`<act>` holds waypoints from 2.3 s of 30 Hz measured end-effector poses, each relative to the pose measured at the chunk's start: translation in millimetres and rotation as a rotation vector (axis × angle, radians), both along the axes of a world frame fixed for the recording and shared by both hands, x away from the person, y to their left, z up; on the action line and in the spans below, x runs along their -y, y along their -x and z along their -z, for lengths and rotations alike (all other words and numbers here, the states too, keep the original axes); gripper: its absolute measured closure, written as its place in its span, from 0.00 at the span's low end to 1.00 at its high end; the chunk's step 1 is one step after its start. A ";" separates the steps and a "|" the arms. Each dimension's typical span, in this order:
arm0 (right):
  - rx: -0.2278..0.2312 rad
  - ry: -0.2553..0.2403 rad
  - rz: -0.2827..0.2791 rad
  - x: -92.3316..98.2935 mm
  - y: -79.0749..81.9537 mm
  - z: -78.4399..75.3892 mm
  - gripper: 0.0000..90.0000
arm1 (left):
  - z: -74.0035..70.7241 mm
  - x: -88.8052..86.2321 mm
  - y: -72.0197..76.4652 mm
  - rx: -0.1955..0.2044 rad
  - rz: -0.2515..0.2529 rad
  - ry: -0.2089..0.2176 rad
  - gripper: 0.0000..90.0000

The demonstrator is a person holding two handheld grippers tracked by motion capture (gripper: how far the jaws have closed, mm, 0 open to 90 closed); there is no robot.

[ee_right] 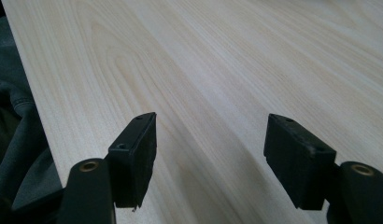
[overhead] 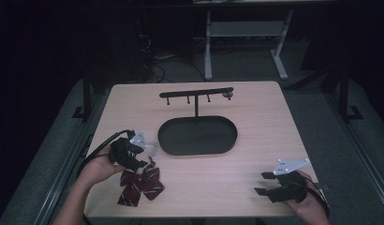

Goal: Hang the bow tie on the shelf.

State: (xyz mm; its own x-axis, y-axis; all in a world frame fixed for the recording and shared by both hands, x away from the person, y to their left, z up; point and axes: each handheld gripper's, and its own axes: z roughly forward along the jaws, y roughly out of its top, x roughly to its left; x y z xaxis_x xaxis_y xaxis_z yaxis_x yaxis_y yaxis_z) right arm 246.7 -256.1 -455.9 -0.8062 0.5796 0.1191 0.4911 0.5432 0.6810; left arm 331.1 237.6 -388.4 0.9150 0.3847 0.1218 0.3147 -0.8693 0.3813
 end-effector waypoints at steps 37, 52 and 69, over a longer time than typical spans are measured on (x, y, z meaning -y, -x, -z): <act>-0.002 0.000 0.006 2.2 -0.9 -0.8 0.38 | 26.8 -13.5 -72.7 -0.146 -0.090 -0.116 0.66; -0.003 -0.003 0.009 3.5 -1.5 -0.8 0.38 | 38.0 -16.6 -82.8 -0.180 -0.125 -0.160 0.76; 0.007 -0.009 0.016 5.5 -1.6 -1.7 0.38 | 44.2 -10.4 -82.3 -0.195 -0.098 -0.198 0.94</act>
